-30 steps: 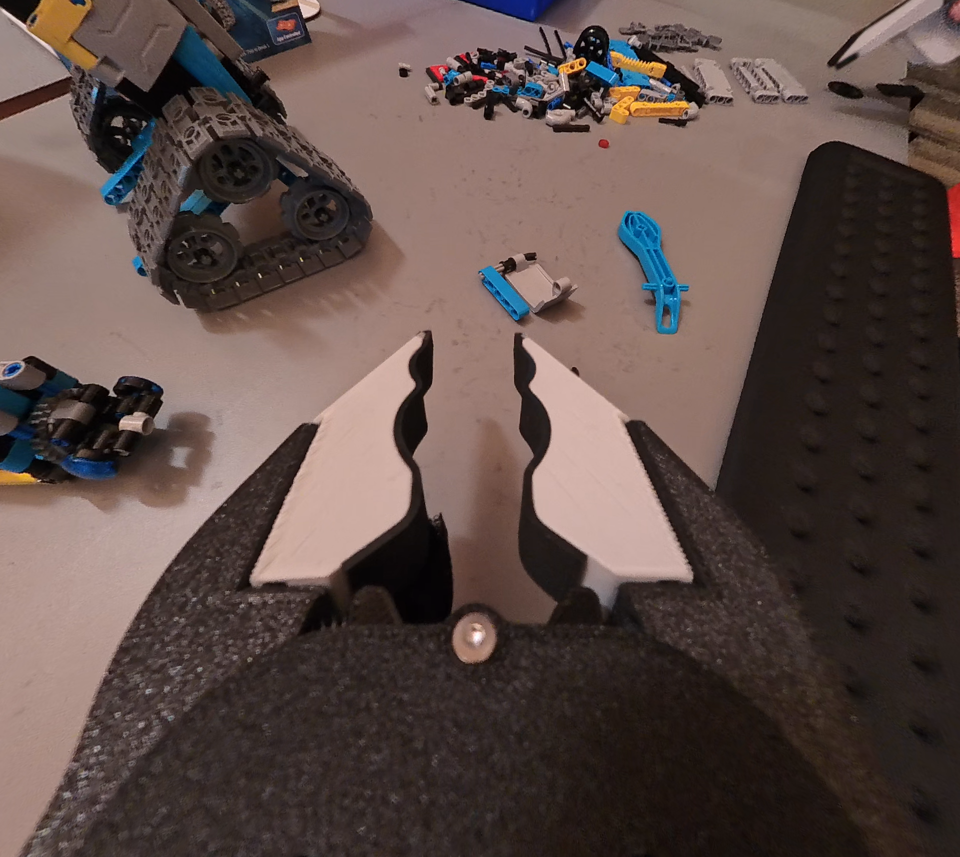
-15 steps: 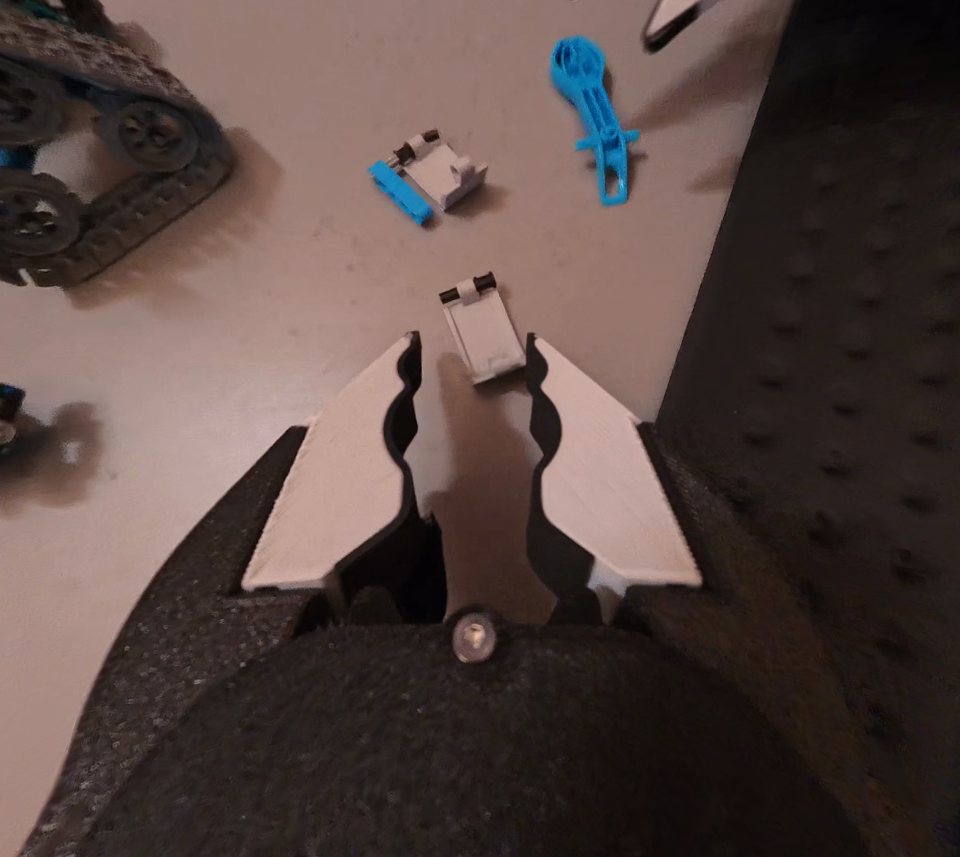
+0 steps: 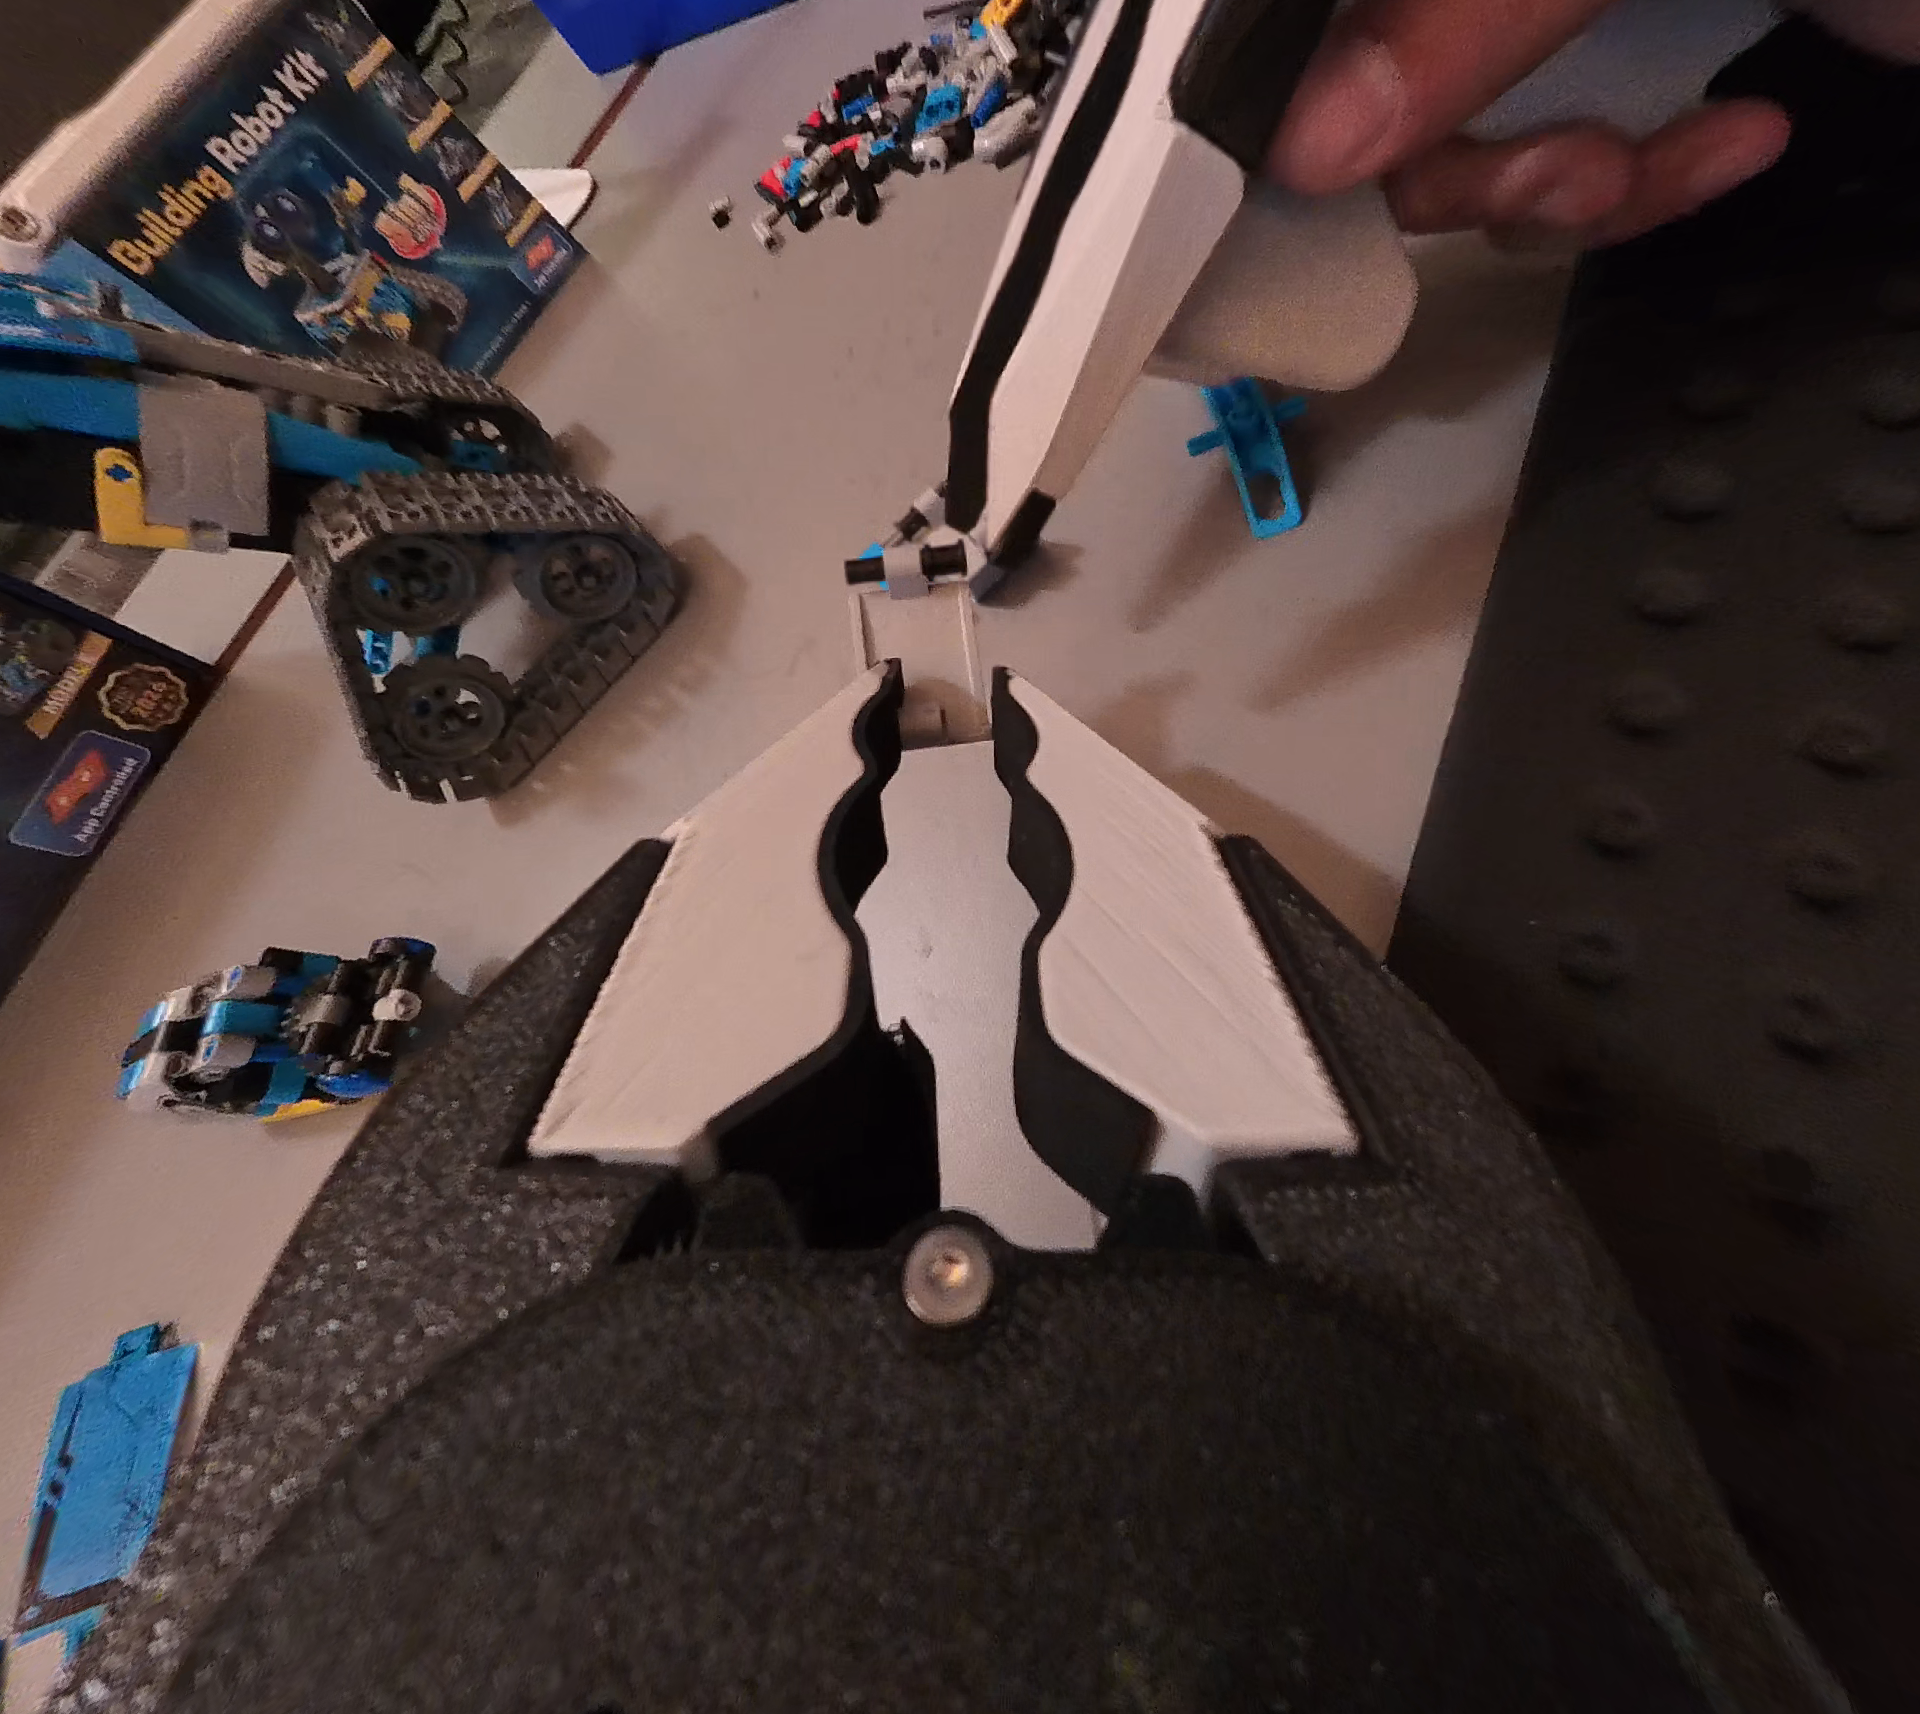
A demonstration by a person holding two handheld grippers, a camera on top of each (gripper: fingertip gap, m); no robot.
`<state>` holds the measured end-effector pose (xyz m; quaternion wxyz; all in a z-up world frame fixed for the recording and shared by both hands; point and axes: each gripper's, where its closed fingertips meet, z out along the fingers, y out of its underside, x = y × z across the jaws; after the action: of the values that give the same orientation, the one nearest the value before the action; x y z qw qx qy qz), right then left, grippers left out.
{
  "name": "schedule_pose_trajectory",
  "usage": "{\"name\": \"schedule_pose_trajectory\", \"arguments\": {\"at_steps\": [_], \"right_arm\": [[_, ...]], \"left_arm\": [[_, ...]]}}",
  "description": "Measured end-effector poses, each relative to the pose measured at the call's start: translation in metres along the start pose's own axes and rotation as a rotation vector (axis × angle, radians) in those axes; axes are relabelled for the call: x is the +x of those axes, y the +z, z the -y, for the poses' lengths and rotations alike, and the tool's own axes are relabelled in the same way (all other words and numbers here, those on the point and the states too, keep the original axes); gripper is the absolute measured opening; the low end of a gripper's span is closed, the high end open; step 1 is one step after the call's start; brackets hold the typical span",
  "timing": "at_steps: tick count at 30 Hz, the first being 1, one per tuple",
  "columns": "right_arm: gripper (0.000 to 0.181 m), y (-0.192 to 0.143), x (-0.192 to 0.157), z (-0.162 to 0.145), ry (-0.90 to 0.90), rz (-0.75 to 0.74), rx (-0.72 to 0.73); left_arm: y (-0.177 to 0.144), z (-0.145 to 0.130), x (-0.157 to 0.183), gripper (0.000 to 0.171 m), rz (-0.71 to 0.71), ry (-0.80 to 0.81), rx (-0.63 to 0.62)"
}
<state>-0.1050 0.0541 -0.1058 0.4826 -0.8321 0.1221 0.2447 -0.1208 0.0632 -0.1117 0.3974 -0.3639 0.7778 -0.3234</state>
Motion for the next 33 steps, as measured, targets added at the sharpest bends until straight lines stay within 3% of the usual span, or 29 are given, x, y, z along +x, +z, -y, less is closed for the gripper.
{"name": "schedule_pose_trajectory", "arguments": {"at_steps": [6,10,12,14,16,18,20,24,27,30,33], "right_arm": [[0.006,0.002,-0.006,0.004,-0.001,0.032,0.031],[0.005,0.000,-0.010,0.006,-0.052,0.036,0.041],[0.004,-0.003,-0.006,0.007,-0.138,-0.018,0.035],[0.004,-0.008,-0.012,0.009,-0.333,-0.064,0.028],[0.004,-0.013,-0.017,0.013,-0.538,-0.140,0.016],[0.004,-0.014,-0.035,0.011,-0.693,-0.103,0.011],[0.004,-0.017,-0.047,0.012,-0.777,-0.086,0.030],[0.004,-0.020,-0.058,0.013,-0.849,-0.086,0.039],[0.004,-0.019,-0.052,0.008,-0.826,-0.102,-0.015],[0.004,-0.022,-0.053,0.008,-0.740,-0.033,-0.011],[0.004,-0.019,-0.049,0.006,-0.742,-0.056,-0.037]], "left_arm": [[-0.004,0.009,0.001,0.016,-0.016,-0.028,0.047],[-0.011,0.021,0.005,0.016,-0.039,-0.038,0.127],[-0.024,0.039,0.007,0.020,-0.130,-0.164,0.255],[-0.036,0.051,-0.006,0.029,-0.212,-0.367,0.359],[-0.037,0.046,-0.015,0.029,-0.297,-0.530,0.374],[-0.037,0.046,-0.004,0.031,-0.447,-0.622,0.371],[-0.035,0.045,0.002,0.030,-0.478,-0.609,0.353],[-0.039,0.048,0.013,0.003,-0.475,-0.491,0.360],[-0.038,0.048,0.012,0.000,-0.404,-0.421,0.353],[-0.045,0.054,0.006,0.000,-0.426,-0.494,0.414],[-0.043,0.052,0.004,0.000,-0.418,-0.504,0.406]]}}
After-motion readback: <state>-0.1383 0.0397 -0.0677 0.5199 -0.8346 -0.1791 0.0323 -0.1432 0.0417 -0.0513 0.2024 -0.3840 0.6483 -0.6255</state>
